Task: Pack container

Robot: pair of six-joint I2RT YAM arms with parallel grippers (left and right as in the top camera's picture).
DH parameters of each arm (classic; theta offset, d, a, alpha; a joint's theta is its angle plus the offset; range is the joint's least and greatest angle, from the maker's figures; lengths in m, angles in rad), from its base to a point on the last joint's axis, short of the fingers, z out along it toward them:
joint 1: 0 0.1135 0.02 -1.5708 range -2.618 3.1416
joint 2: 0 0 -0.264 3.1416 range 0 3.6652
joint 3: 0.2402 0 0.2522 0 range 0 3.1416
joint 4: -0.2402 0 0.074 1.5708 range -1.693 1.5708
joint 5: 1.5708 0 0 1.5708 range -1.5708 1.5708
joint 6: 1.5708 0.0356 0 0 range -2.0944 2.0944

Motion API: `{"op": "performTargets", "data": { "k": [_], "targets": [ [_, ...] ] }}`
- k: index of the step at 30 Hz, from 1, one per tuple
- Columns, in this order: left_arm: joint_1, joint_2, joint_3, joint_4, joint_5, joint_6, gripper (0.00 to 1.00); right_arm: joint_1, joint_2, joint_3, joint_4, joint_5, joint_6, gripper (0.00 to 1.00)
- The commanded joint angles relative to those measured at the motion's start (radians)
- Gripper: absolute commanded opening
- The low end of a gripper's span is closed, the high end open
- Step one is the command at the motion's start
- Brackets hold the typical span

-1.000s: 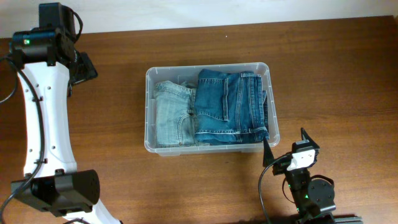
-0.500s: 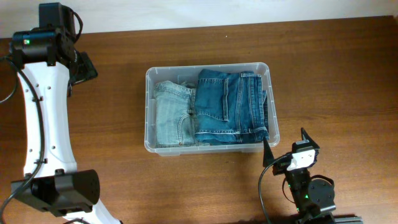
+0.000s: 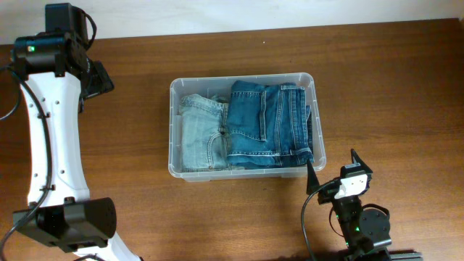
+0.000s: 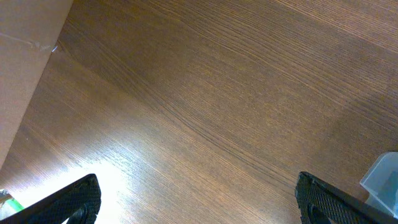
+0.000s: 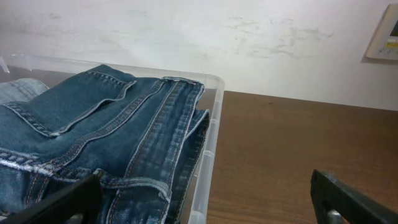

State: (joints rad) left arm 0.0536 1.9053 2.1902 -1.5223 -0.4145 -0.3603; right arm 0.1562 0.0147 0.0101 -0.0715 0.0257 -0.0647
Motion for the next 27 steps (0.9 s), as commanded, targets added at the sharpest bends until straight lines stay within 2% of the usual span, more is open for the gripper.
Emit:
{"op": "performTargets", "data": {
  "k": [1,8,20,27],
  "targets": [
    [0.002,-0.02,0.011,-0.001,0.007,-0.013,1.0,-0.008,-0.011,-0.005,-0.008,0.002,-0.009,0.99],
    [-0.002,-0.051,0.011,-0.001,0.008,-0.013,0.99,-0.008,-0.011,-0.005,-0.008,0.002,-0.009,0.99],
    [-0.013,-0.294,0.011,-0.005,0.007,-0.013,0.99,-0.008,-0.011,-0.005,-0.008,0.002,-0.009,0.99],
    [-0.076,-0.419,-0.007,-0.073,0.019,-0.013,0.99,-0.008,-0.011,-0.005,-0.008,0.002,-0.01,0.99]
  ]
}}
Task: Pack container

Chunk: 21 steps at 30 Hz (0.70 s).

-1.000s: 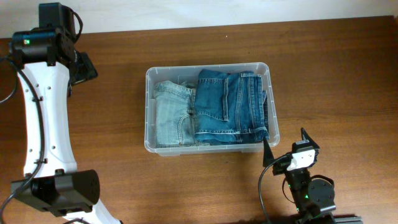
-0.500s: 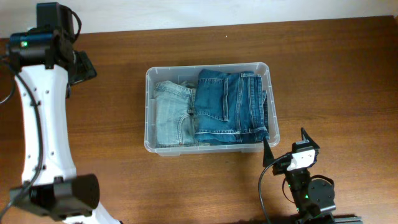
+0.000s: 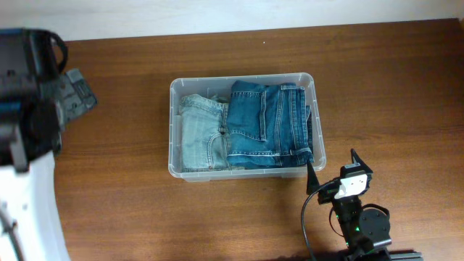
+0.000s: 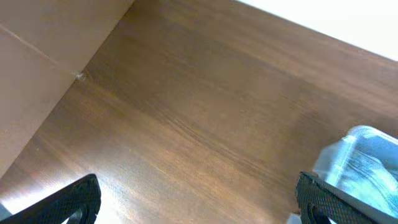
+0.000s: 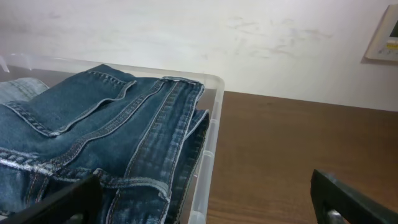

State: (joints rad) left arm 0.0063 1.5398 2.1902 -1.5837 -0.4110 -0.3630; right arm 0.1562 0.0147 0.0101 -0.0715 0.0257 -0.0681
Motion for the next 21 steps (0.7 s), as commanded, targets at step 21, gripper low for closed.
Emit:
{"op": "performTargets", "data": {
  "k": [21],
  "targets": [
    [-0.097,-0.832,-1.346,0.935,0.165,-0.01,0.99,-0.008,-0.011,-0.005,-0.008,0.002,-0.006,0.99]
  ]
}}
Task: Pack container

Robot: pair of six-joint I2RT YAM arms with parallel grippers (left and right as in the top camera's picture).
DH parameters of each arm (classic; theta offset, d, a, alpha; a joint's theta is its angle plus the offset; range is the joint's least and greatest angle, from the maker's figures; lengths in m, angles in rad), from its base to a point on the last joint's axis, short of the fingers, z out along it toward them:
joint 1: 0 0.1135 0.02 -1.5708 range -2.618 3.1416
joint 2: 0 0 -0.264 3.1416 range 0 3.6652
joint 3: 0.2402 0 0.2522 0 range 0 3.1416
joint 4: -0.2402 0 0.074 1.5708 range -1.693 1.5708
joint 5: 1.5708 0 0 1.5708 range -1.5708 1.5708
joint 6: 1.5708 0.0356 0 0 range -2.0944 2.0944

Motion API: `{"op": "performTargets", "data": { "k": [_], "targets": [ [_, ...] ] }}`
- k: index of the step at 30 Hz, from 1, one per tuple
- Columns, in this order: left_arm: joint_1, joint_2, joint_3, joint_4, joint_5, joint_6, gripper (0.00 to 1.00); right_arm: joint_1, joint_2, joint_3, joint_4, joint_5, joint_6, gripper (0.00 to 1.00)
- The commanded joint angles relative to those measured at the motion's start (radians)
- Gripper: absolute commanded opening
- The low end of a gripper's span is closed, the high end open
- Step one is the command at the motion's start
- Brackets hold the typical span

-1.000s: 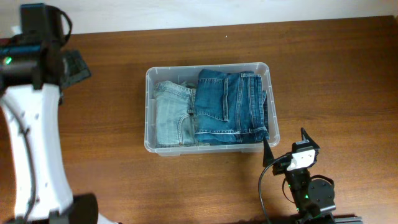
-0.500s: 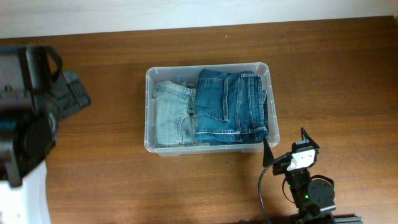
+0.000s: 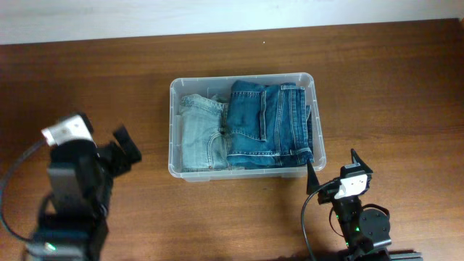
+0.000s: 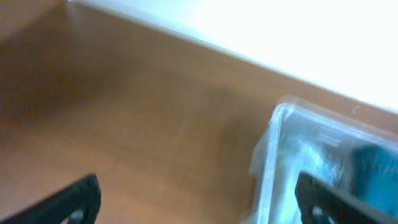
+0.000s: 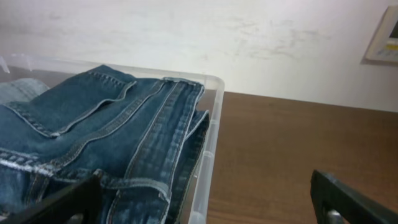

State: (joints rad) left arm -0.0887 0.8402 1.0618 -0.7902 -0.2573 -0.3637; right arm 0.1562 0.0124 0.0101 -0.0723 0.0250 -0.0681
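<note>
A clear plastic container stands mid-table. In it lie folded light-blue jeans on the left and folded dark-blue jeans on the right. My left gripper is to the left of the container, open and empty. Its blurred wrist view shows the container's left corner ahead between the fingers. My right gripper sits off the container's front right corner, open and empty. In its wrist view the dark jeans and the container rim lie just ahead.
Brown wooden table all around the container, with a pale wall behind its far edge. The right arm's base stands at the front right; the left arm's body stands at the front left.
My left arm has gone from high at the back left to low at the front left, its gripper now near the container's left side. The right arm and the jeans are unchanged.
First my left arm was stretched toward the back-left corner, its gripper open over bare table. Then it stood high, with the container's corner entering its wrist view. Now it is at the front left, facing the container. The right gripper stayed open beside the container throughout.
</note>
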Motion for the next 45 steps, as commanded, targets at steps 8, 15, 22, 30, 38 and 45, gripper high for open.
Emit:
{"op": "performTargets", "data": {
  "k": [8,15,22,30,38,45],
  "targets": [
    [-0.002,-0.354,-0.623,0.466,0.019,-0.01,0.99,-0.008,-0.009,-0.005,-0.007,0.002,-0.006,0.99],
    [-0.002,-0.484,-0.829,0.669,0.027,-0.009,0.99,-0.008,-0.009,-0.005,-0.007,0.002,-0.006,0.99],
    [-0.002,-0.596,-0.936,0.686,0.034,0.0,1.0,-0.008,-0.009,-0.005,-0.007,0.002,-0.006,0.99],
    [0.038,-0.691,-0.984,0.684,0.035,0.115,0.99,-0.008,-0.009,-0.005,-0.007,0.002,-0.006,0.99],
    [0.06,-0.761,-1.006,0.685,0.106,0.32,0.99,-0.008,-0.009,-0.005,-0.007,0.002,-0.006,0.99],
    [0.059,-0.825,-1.014,0.631,0.105,0.358,0.99,-0.008,-0.009,-0.005,-0.007,0.002,-0.006,0.99]
  ]
}}
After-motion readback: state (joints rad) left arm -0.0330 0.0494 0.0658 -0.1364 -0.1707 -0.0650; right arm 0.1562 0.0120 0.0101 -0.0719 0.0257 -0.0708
